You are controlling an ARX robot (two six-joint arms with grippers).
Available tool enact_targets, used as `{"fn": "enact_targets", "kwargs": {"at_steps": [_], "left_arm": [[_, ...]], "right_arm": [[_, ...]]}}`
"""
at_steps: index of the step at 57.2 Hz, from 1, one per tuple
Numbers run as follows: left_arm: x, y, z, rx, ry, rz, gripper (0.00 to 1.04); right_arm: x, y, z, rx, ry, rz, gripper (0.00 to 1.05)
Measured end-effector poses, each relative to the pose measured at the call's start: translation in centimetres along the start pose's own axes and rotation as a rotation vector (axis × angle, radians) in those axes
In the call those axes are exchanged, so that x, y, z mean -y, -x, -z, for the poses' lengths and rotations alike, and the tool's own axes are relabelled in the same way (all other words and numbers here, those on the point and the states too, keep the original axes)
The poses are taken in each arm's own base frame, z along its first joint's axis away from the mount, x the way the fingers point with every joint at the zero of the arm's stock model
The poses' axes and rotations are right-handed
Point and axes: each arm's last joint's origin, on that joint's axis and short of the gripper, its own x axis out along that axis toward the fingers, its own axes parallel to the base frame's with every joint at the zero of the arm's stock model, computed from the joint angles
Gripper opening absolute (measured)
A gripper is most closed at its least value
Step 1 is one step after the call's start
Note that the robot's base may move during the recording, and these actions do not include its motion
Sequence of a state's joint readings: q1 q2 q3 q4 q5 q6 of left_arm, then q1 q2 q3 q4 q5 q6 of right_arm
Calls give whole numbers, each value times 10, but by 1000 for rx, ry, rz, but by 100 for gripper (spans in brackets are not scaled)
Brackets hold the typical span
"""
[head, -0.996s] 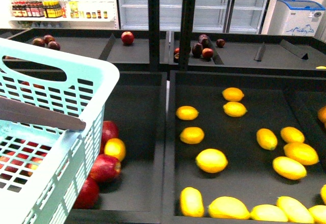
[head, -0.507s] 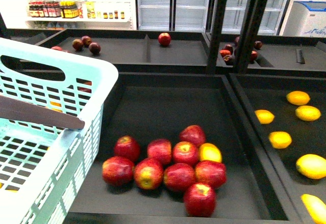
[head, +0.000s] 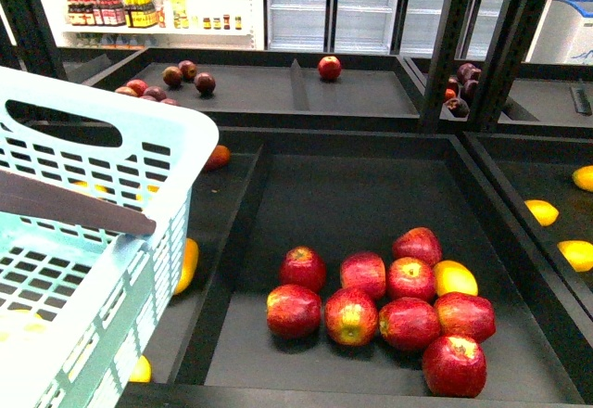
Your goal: Pick lemon and mango into basket
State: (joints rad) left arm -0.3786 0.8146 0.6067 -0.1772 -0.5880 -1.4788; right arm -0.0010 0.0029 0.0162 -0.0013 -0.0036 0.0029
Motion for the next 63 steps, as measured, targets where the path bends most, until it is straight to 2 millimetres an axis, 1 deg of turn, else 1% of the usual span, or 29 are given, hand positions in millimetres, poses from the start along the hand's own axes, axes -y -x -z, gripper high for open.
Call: {"fn": "enact_targets", "kwargs": {"at_steps": [41, 44, 46, 49, 50, 52, 53, 56, 57, 60, 63], "left_arm": [[0, 0, 0, 7, 0, -1, 5], [1, -3, 0, -57, -72, -39, 5], [5, -10, 3, -134, -191, -55, 5], [19, -26, 13, -241, -348, -19, 5], [22, -29, 15, -255, -359, -13, 5], [29, -43, 25, -305, -448, 12, 5], [31, -46, 27, -314, -465, 15, 5], [39, -68, 43, -365, -539, 35, 5], [40, -72, 46, -372, -552, 38, 5], [49, -90, 63, -412, -577, 58, 5], [59, -104, 82, -471, -590, 87, 5]], "right_arm": [[0, 0, 0, 0, 0, 1, 96], [0, 0, 0, 0, 0, 1, 96], [0, 0, 0, 0, 0, 1, 96], [0, 0, 0, 0, 0, 2, 96], [0, 0, 0, 0, 0, 1, 96], [0, 0, 0, 0, 0, 0, 96], [0, 0, 0, 0, 0, 0, 96], [0, 0, 0, 0, 0, 0, 96], [0, 0, 0, 0, 0, 0, 96], [0, 0, 0, 0, 0, 3, 96], [0, 0, 0, 0, 0, 4, 96]]}}
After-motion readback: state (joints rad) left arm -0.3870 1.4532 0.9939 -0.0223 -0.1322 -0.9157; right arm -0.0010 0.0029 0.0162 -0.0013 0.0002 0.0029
